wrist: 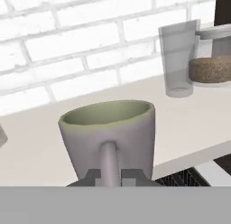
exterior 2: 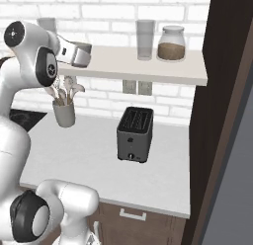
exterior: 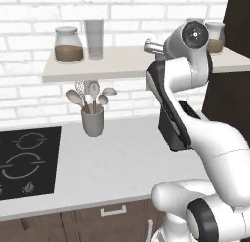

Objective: Gather all objects into one cabinet and sort the glasses and bowls to opposite sides.

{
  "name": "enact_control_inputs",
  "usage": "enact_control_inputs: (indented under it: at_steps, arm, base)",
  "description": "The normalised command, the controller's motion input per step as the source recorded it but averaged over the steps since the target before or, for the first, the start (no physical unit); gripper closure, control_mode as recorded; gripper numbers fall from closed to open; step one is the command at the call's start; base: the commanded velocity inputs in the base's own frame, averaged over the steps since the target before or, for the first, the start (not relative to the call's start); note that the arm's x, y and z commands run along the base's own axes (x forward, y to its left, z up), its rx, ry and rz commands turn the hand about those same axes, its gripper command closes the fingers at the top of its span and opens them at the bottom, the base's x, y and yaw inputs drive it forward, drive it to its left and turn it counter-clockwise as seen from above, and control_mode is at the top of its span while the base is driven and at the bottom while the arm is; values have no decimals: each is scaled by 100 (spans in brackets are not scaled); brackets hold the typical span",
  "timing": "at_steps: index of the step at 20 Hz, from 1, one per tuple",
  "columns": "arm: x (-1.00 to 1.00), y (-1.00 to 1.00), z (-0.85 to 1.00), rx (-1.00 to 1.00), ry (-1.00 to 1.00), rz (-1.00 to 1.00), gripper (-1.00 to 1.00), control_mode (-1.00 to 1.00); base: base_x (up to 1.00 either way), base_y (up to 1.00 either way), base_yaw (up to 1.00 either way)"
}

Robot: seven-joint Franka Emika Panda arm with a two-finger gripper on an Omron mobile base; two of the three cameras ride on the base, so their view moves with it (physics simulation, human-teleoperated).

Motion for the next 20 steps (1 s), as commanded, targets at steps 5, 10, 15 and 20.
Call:
enact_control_inputs:
  at_steps: [5,10,15,20]
  arm:
    - [-100,0,24,1,0,10,100,-100]
    - [-100,1,7,0,0,13,100,-100]
    - [-98,4,-1,0,6,9,100,-100]
    - [-42,7,-24,0,13,0,100,-100]
  base:
    - [0,0,0]
    - [0,0,0]
    - [0,0,0]
    - [0,0,0]
